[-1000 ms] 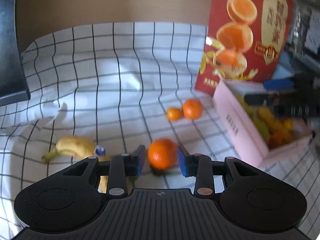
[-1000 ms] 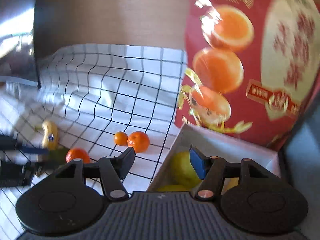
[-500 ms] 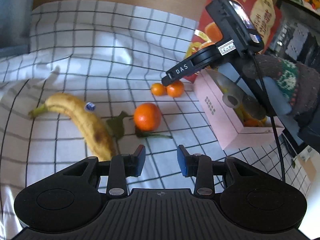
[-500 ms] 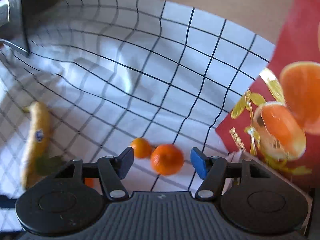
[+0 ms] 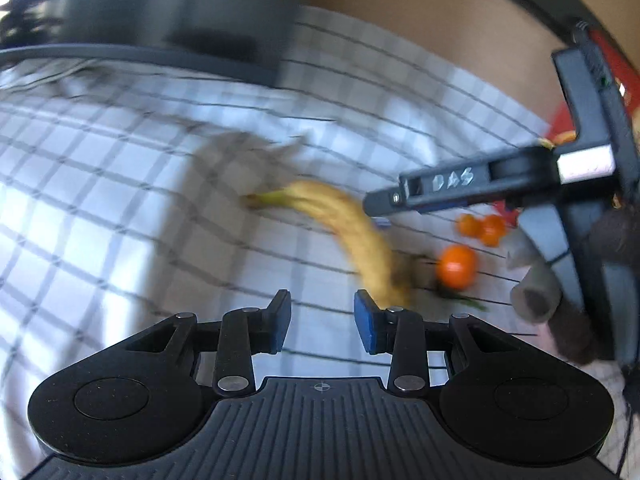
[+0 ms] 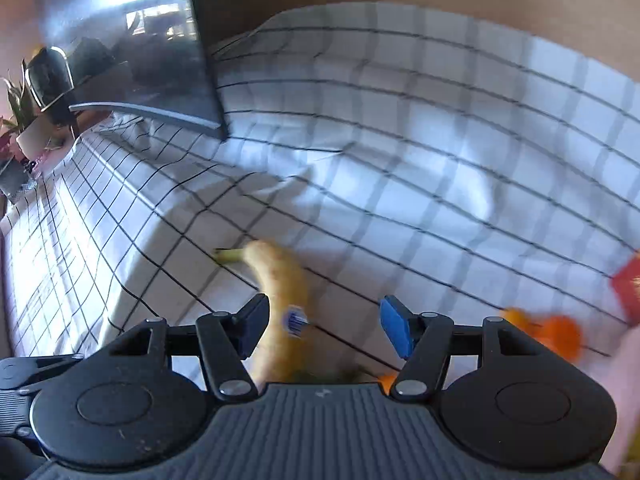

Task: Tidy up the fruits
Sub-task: 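Grasp the yellow banana on the cloth with the right tool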

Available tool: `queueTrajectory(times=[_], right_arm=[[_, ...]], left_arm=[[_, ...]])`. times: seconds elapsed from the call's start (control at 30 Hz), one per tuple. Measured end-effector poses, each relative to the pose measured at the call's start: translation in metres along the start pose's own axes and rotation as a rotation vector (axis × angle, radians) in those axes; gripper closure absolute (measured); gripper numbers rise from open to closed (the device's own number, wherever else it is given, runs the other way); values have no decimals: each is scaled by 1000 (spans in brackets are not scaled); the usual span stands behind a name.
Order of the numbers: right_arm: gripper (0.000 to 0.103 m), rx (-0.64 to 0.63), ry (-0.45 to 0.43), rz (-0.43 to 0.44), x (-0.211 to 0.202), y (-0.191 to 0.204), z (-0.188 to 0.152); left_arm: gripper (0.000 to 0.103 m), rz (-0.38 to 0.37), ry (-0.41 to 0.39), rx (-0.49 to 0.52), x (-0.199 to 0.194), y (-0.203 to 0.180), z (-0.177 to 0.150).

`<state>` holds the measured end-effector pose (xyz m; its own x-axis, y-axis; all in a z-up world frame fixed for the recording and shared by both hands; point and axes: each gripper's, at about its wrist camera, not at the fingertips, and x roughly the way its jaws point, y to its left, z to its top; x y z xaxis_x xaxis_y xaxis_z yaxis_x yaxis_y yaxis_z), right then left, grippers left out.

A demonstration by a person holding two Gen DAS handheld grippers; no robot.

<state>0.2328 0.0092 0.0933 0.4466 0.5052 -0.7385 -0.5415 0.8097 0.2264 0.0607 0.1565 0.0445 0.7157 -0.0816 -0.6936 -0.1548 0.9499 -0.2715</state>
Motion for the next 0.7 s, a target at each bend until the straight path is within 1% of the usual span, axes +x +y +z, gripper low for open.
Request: queueTrajectory(times=[0.17, 0.27, 0.33, 0.37, 0.4, 0.43, 0.47, 0.53, 0.6, 0.7], right_arm=[[41, -39, -13, -79, 39, 24, -6], [41, -69, -4, -91, 50, 31, -12], [46, -74, 0, -93, 54, 32, -16], [51, -78, 0, -97, 55, 33, -19], [59, -91, -12, -107, 54, 34, -21], [63, -106, -19, -108, 53, 36, -24], [66, -123, -22, -95, 52, 39, -26], [66, -140, -21, -91, 46, 43, -32], [67, -115, -10, -39, 36, 41, -40], [67, -83, -26, 2, 11, 40, -60]], left_arm=[[64, 62, -2, -21, -11, 14, -1], [64, 73, 3, -27, -13, 15, -3], [64, 76, 10, -27, -13, 14, -4], [64, 76, 14, -25, -13, 13, -5], [64, 76, 18, -22, -14, 11, -5], [64, 74, 23, -19, -14, 9, -6], [64, 72, 28, -17, -15, 7, -7], [64, 68, 39, -16, -16, 5, -9], [64, 74, 46, -11, -16, 2, -12], [64, 85, 48, -17, -17, 0, -18]])
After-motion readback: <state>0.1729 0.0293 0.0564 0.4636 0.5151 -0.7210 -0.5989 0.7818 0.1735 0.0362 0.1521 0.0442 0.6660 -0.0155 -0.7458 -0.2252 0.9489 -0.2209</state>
